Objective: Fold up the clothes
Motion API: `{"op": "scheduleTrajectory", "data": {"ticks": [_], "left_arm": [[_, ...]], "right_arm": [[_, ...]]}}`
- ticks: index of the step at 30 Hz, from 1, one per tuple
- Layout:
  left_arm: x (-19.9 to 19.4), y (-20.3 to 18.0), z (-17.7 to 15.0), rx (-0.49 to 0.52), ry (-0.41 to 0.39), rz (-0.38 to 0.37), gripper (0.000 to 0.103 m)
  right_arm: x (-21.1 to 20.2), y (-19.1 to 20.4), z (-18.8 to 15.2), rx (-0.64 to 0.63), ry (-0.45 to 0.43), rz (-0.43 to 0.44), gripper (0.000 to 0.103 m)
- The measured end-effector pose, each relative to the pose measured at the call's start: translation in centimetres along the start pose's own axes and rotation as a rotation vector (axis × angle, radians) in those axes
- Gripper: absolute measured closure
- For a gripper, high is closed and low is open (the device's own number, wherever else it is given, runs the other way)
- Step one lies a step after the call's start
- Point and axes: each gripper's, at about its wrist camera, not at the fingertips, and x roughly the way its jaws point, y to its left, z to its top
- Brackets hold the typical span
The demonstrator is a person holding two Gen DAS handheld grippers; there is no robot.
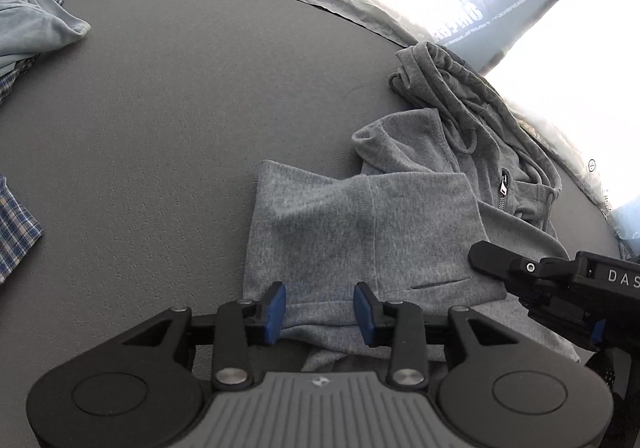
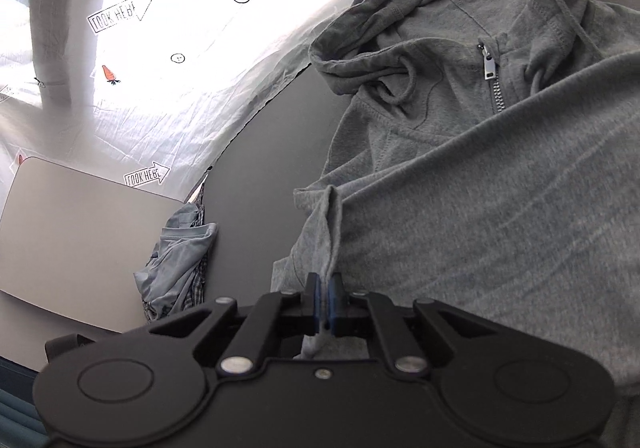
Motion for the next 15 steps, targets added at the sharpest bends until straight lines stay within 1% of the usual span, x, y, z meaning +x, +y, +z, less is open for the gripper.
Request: {"op": "scheduleTrajectory", "data": {"ticks": [2,3,5,8,12,15], "left_arm": [[-0.7,-1.1,-0.2,0.063,-0.017,0.025,0.046],[-1.0,-1.7,-0.3,0.089,-0.027,0.038,0.044],[-1.6,-2.7,-0.6,0.135,-0.04,0.041,0.044],[-1.8,-4.1,-0.8,0.163,-0.041,0.023,0.044],[-1.3,-6.0,-0.9,0.238,-0.044,0.04,0.043],[-0.6,-7.3,-1.0,0.283,-0.034,0.054,0.043]], "right_arm": [[-1.7,0.0,-0.3,-0.036,-0.039,-0.024,0.099],[-2.7,-0.1,-0.4,-0.05,-0.06,-0.034,0.099],[-4.8,-0.7,-0.6,-0.06,-0.107,-0.057,0.099],[-8.2,-2.0,-0.4,-0.059,-0.187,-0.105,0.099],[-12.4,-4.3,-0.6,-0.025,-0.288,-0.176,0.099],[-14.2,-6.0,-1.0,0.0,-0.336,-0.237,0.099]]}}
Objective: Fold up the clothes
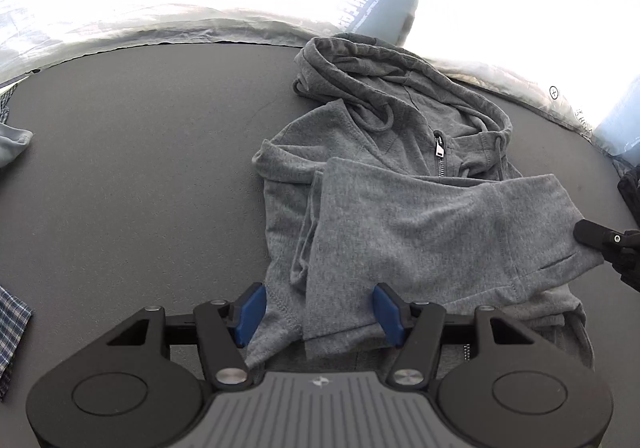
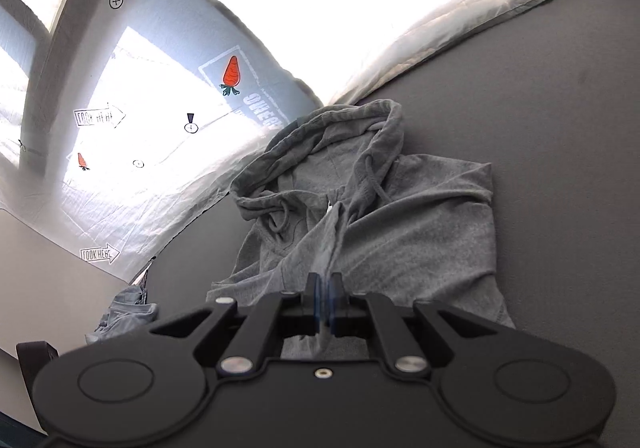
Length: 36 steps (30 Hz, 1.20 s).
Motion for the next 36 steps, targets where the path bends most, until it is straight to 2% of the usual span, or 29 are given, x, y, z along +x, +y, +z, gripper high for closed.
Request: {"op": "scheduleTrajectory", "data": {"ticks": [3,6,11,13,16,17,18,20,23,25,27,31,32,36], "left_arm": [[0.9,-0.8,0.1,0.027,0.018,0.026,0.042],[2.0,-0.6,-0.4,0.005,0.058,0.027,0.041],[2.9,0.4,-1.4,-0.022,0.086,0.047,0.024],[2.8,0.9,-1.4,-0.039,0.092,0.038,0.023],[2.5,1.2,-1.1,-0.04,0.092,0.036,0.023],[2.4,1.2,-0.8,-0.033,0.086,0.04,0.023],[2.3,1.2,-0.4,-0.025,0.079,0.044,0.023],[2.1,1.1,0.8,-0.01,0.057,0.051,0.023],[2.1,1.5,3.1,-0.013,0.021,0.049,0.023],[2.4,1.8,4.9,-0.027,-0.003,0.04,0.023],[3.0,2.1,6.7,-0.039,-0.024,0.041,0.023],[5.4,2.5,10.8,-0.039,-0.073,0.071,0.023],[6.0,2.6,11.8,-0.046,-0.089,0.068,0.023],[8.5,2.6,15.4,-0.062,-0.139,0.052,0.02]], "right_arm": [[-0.4,-1.9,-0.3,0.004,0.002,-0.083,0.098],[0.2,-2.8,-1.2,-0.018,0.037,-0.14,0.097],[2.0,-3.1,-2.9,-0.08,0.107,-0.225,0.093],[2.3,-2.7,-2.7,-0.105,0.119,-0.241,0.092],[2.2,-2.1,-1.8,-0.159,0.124,-0.269,0.074],[2.1,-1.8,-1.5,-0.184,0.123,-0.28,0.063],[2.0,-1.5,-1.1,-0.209,0.12,-0.29,0.061],[1.9,-1.0,-0.1,-0.236,0.105,-0.297,0.06],[2.3,-0.6,1.9,-0.253,0.08,-0.295,0.052],[3.1,-0.4,3.1,-0.267,0.071,-0.31,0.044],[4.5,-0.2,4.5,-0.292,0.061,-0.335,0.028],[7.7,-0.3,7.3,-0.334,0.034,-0.346,0.019],[8.8,-0.4,8.3,-0.332,0.023,-0.342,0.016],[12.8,-0.5,11.4,-0.378,-0.009,-0.351,0.012]]}}
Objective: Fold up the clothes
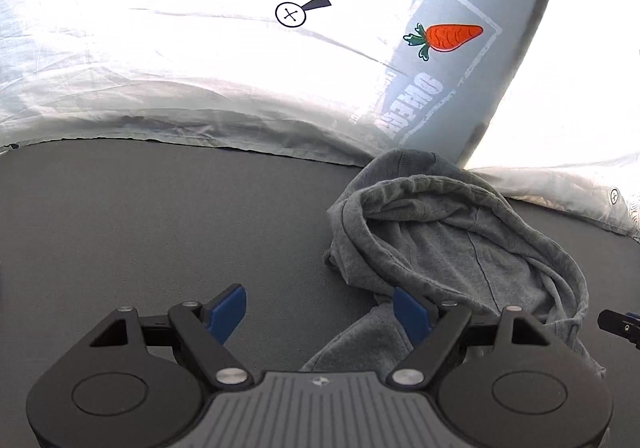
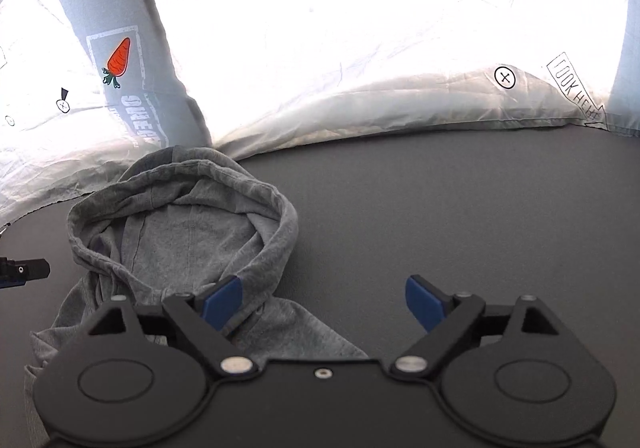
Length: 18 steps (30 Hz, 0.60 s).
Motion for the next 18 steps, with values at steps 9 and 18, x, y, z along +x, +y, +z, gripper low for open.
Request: {"op": "scheduleTrajectory", "data": {"ticks": [9,18], "left_arm": [[7.0,-2.6,2.0,0.162,-0.001,0.115,0.019],[5.6,-0.9,2.9,0.045,-0.05,0.178,0.019]], "right_arm": [[7.7,2.9,3.4,-0.231,0.016,-0.124,0.011],[3.9,2.2,4.6,-0.198,-0.164,-0.29,0.013]]}}
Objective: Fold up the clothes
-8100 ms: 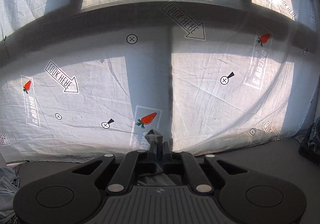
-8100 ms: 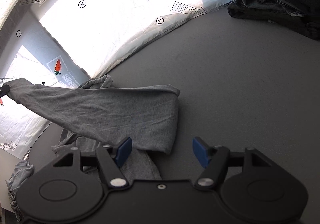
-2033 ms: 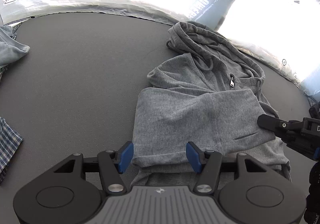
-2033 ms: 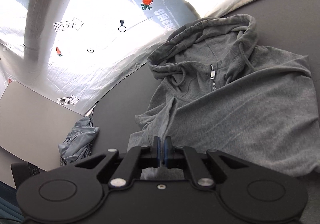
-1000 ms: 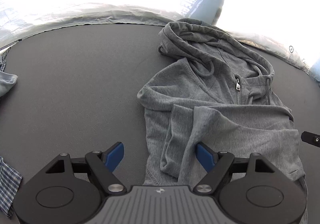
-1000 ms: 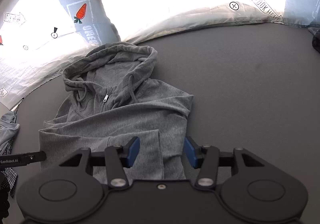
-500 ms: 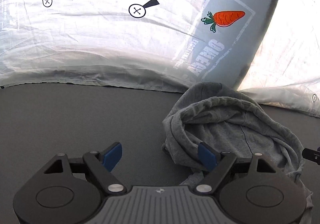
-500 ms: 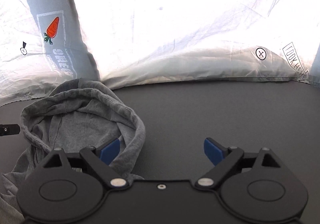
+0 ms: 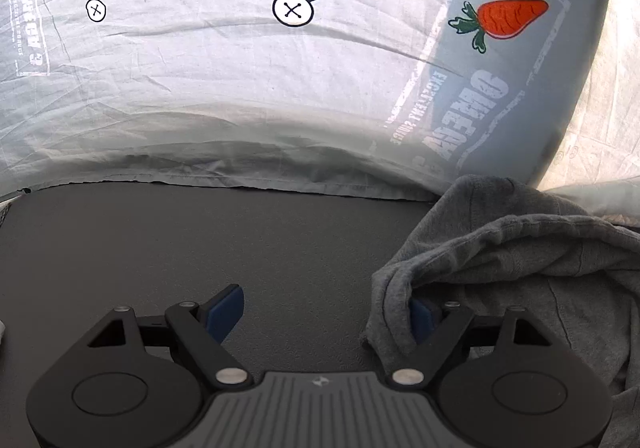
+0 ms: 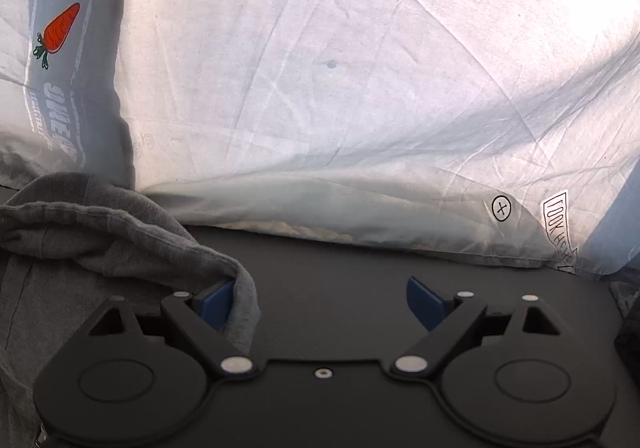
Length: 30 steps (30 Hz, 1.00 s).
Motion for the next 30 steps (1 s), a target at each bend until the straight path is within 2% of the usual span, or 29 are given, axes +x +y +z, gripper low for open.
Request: {"op": "scheduleTrajectory", "data": {"ticks": [3,9,16,23,30], "left_arm": [[-2.5,1.4,0.5,-0.043,-0.046,0.001,0.019],[-10.0,2.3,0.7,-0.092,-0.142,-0.051,0.019],[-18.0,2.6,-2.7,-0.068,-0.213,-0.07,0.019],[-21.3,3.7,-6.9,-0.068,-0.19,-0.072,0.019],[-22.1,3.5,-11.4,-0.019,-0.132,-0.053,0.019]], "right_arm": [[-3.0,-2.0,0.3,0.05,-0.05,-0.015,0.012],[-11.0,-4.6,-0.9,0.072,-0.147,-0.023,0.012],[-17.5,-5.5,-4.2,0.107,-0.182,-0.039,0.012],[-21.6,-5.8,-8.5,0.1,-0.181,-0.036,0.012],[-23.0,-5.6,-12.4,0.084,-0.117,-0.04,0.011]]}}
